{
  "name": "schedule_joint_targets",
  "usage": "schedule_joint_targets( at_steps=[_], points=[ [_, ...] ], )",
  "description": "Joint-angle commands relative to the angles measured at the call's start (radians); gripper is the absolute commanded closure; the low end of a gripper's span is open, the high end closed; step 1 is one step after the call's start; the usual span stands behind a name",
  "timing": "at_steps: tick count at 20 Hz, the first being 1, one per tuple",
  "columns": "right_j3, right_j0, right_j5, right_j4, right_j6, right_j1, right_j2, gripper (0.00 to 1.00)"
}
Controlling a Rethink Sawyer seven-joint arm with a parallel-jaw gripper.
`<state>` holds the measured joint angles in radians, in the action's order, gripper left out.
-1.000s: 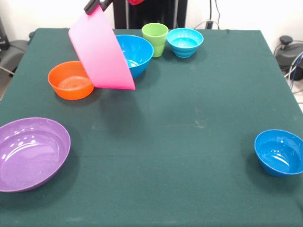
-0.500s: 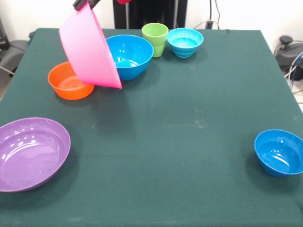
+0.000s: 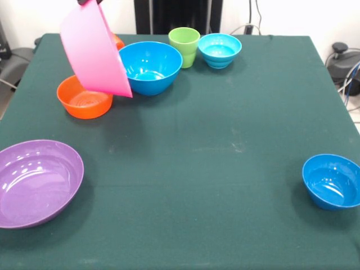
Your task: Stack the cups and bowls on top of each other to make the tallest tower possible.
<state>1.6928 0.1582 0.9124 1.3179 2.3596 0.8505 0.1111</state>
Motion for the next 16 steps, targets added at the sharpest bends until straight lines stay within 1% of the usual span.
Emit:
schedule_joint_targets(
  at_steps=[1, 10, 16],
  points=[
    [-0.057, -0.032, -0.089, 0.038, 0.102, -0.033, 0.013, 1.0],
    [-0.063, -0.044, -0.097, 0.039, 0.106, -0.04, -0.002, 1.0],
    [-0.064, -0.052, -0.122, 0.043, 0.106, -0.042, -0.015, 1.0]
  ],
)
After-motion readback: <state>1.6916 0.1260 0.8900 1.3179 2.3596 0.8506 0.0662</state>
